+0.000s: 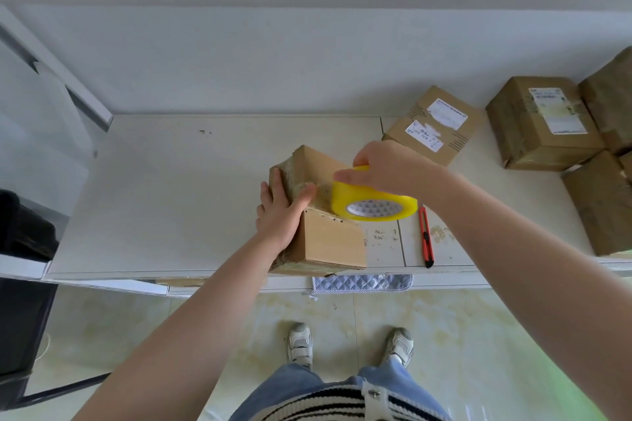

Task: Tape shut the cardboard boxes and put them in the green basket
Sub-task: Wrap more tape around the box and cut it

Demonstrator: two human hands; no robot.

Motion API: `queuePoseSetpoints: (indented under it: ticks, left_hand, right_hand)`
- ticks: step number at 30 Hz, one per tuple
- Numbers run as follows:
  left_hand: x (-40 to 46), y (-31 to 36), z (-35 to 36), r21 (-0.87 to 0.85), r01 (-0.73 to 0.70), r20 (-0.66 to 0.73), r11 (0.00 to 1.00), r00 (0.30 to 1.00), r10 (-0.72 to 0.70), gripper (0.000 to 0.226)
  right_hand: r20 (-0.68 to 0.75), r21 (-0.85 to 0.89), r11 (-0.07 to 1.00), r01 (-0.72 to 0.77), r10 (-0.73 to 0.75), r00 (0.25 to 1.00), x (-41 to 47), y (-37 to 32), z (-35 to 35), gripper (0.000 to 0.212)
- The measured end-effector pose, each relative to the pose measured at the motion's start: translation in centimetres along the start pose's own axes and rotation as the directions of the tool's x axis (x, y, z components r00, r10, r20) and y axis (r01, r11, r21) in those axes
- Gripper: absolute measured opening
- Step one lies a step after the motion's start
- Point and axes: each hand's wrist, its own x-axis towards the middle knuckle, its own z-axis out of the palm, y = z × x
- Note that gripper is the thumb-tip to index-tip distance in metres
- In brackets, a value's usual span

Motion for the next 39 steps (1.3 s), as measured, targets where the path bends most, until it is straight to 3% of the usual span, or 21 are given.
queuePoseSetpoints:
  ticks: [2,4,9,12,18,22,25,30,33,37,39]
  left_hand:
    - [-0.1,-0.2,-0.4,-0.033,-0.004,0.029,0.999,1.0,0.005,0.101]
    - [0.1,-0.4,-0.8,-0.047,-0.005,0.05,0.999,0.999,0.007,0.1]
    - [1.3,-1.9,-2.2,-0.162,0.015,0.074,0.987,0.997,-0.003,0.072]
    - [1.3,-1.2,-1.8,-0.268,0.063,0.077,0.961,0.996,-0.044,0.061]
    - [1.0,-1.6,-1.5,-0.297,0.05,0.072,0.954,0.997,-0.03,0.071]
    - [0.8,-1.7,-0.9,-0.289,-0.015,0.005,0.957,1.0,0.017,0.054]
    - [0.6,-1.7,0.6,-0.37,-0.013,0.019,0.929,1.0,0.022,0.041]
    - [1.5,-2.1,1.5,-0.363,0.04,0.052,0.931,0.998,-0.023,0.046]
    - [1.7,-2.9,1.1,-0.382,0.09,0.088,0.92,0.994,-0.061,0.052]
    - [1.8,-3.4,1.3,-0.346,0.008,-0.014,0.938,1.0,-0.014,0.048]
    - [1.8,-3.3,1.5,-0.33,-0.029,-0.037,0.944,0.999,0.018,0.042]
  right_hand:
    - [-0.001,-0.184,0.98,-0.079,0.08,0.997,0.1,0.4,0.1,0.06]
    - [0.032,-0.233,0.966,-0.108,0.119,0.992,0.1,1.2,0.7,0.061]
    - [0.002,0.024,0.999,-0.043,0.043,0.999,-0.4,1.4,1.9,0.055]
    - [-0.018,-0.009,0.998,-0.059,0.059,0.998,-0.1,0.4,2.0,0.051]
    - [-0.014,-0.001,0.996,-0.089,0.089,0.996,0.0,0.2,2.0,0.057]
    - [0.031,0.007,0.998,-0.056,0.056,0.998,0.0,-0.1,1.2,0.06]
    - [0.002,-0.071,0.996,-0.063,0.063,0.998,0.1,-0.6,0.7,0.055]
    - [-0.023,-0.223,0.973,-0.053,0.049,0.999,1.0,-1.9,0.8,0.059]
    - [0.055,-0.143,0.989,-0.024,0.032,0.998,1.2,-2.0,0.5,0.06]
    - [0.103,-0.016,1.0,-0.005,0.006,0.995,0.8,-1.5,0.1,0.063]
    - [0.087,-0.033,0.999,-0.018,0.021,0.996,0.6,-0.6,-0.2,0.065]
